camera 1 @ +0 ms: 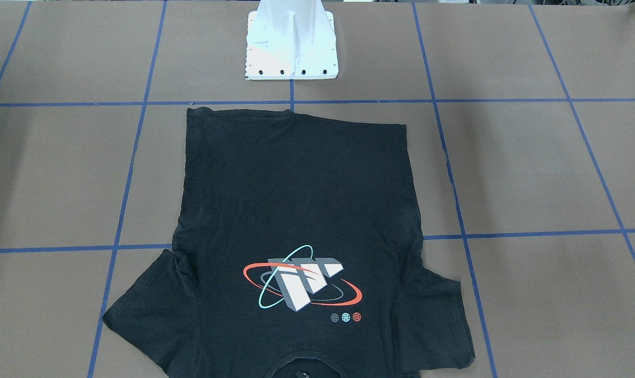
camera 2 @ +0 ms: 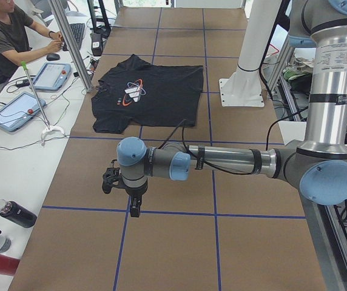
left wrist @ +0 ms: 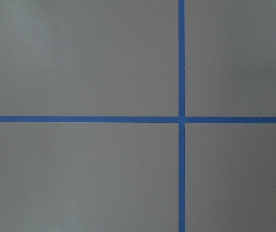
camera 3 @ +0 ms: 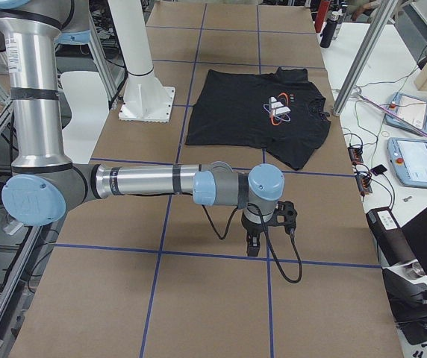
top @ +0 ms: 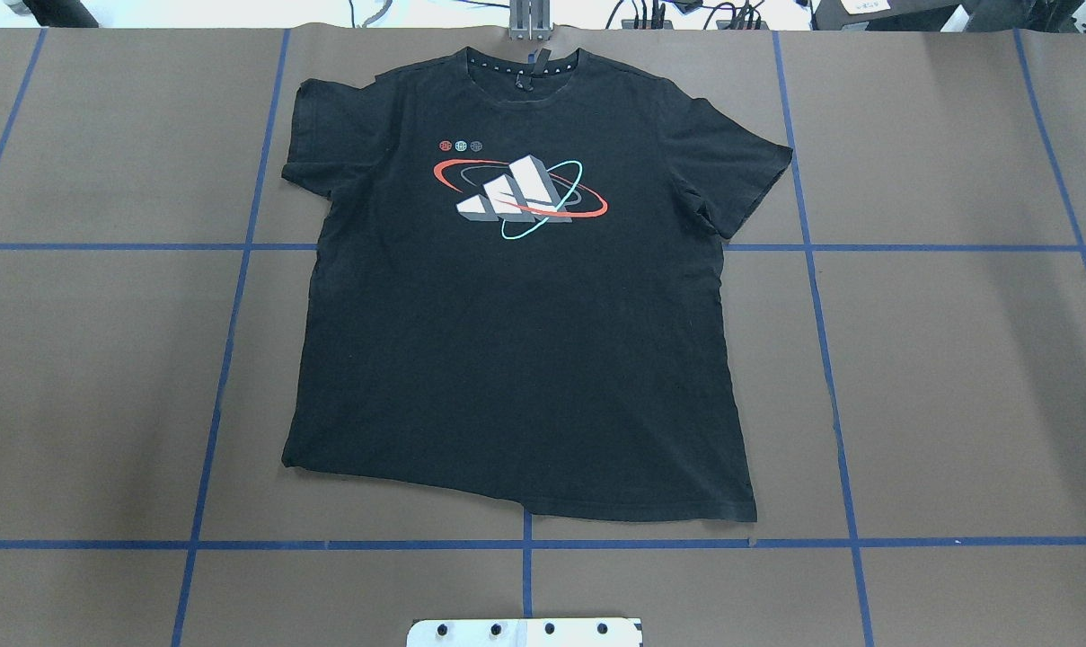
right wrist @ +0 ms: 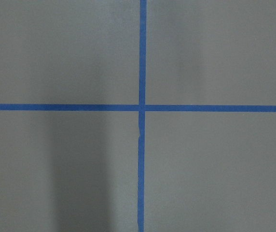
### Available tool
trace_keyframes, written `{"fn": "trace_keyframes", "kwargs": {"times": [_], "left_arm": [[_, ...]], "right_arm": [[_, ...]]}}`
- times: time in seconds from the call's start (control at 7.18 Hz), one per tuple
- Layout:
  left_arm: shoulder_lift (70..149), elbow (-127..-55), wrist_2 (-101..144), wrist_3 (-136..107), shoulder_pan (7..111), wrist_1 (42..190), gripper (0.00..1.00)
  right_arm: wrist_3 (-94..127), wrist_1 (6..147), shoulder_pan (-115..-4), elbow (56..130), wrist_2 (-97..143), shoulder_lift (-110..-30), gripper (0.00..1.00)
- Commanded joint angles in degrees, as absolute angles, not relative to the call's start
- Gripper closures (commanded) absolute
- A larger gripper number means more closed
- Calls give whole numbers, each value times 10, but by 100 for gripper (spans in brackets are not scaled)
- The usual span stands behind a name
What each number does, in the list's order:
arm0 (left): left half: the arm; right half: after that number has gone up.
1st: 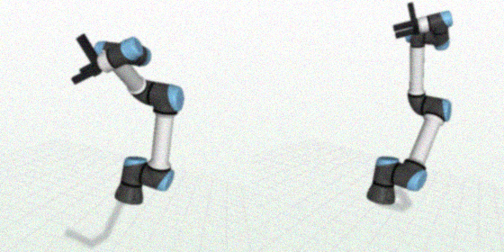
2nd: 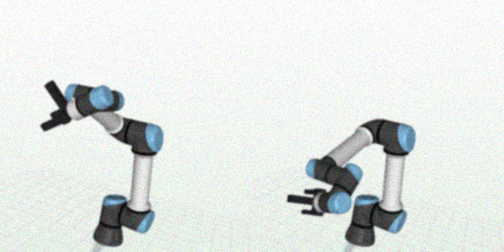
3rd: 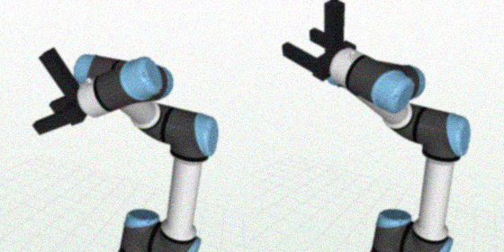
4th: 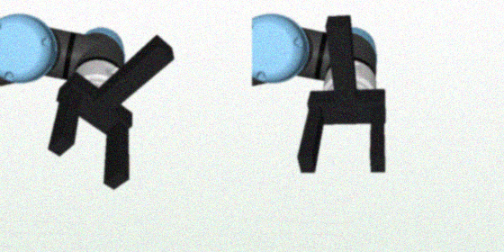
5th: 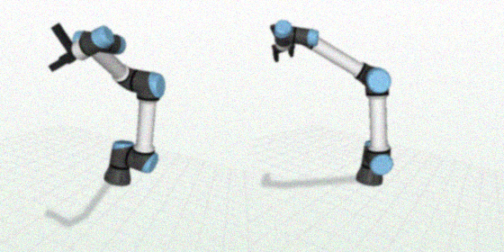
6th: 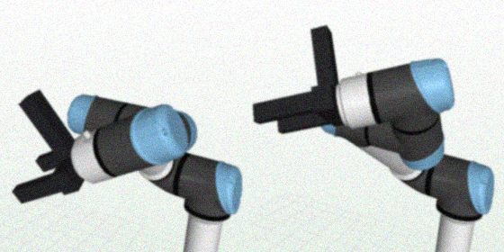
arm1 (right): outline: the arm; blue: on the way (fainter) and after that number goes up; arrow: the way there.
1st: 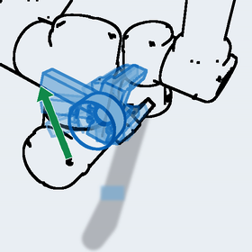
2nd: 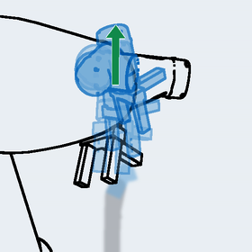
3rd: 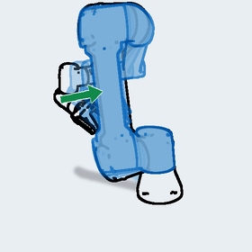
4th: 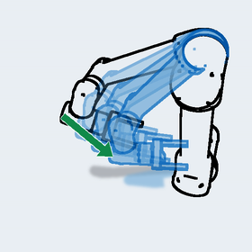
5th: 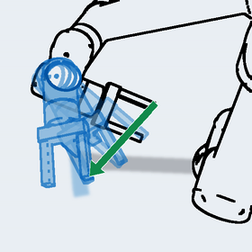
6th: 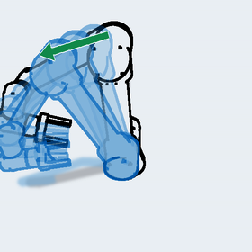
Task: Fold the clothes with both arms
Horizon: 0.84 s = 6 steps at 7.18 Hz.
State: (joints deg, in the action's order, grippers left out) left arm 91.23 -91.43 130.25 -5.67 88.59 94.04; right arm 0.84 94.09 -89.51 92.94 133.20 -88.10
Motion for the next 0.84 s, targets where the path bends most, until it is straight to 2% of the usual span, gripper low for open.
{"fn": "trace_keyframes", "kwargs": {"times": [0.0, 0.7], "left_arm": [[912, -916, 1303, -57, 885, 940, 0], [922, -926, 1302, -59, 885, 940, 0]], "right_arm": [[8, 940, -896, 933, 1332, -880, 0], [11, 942, -895, 953, 1332, -874, 0]]}}
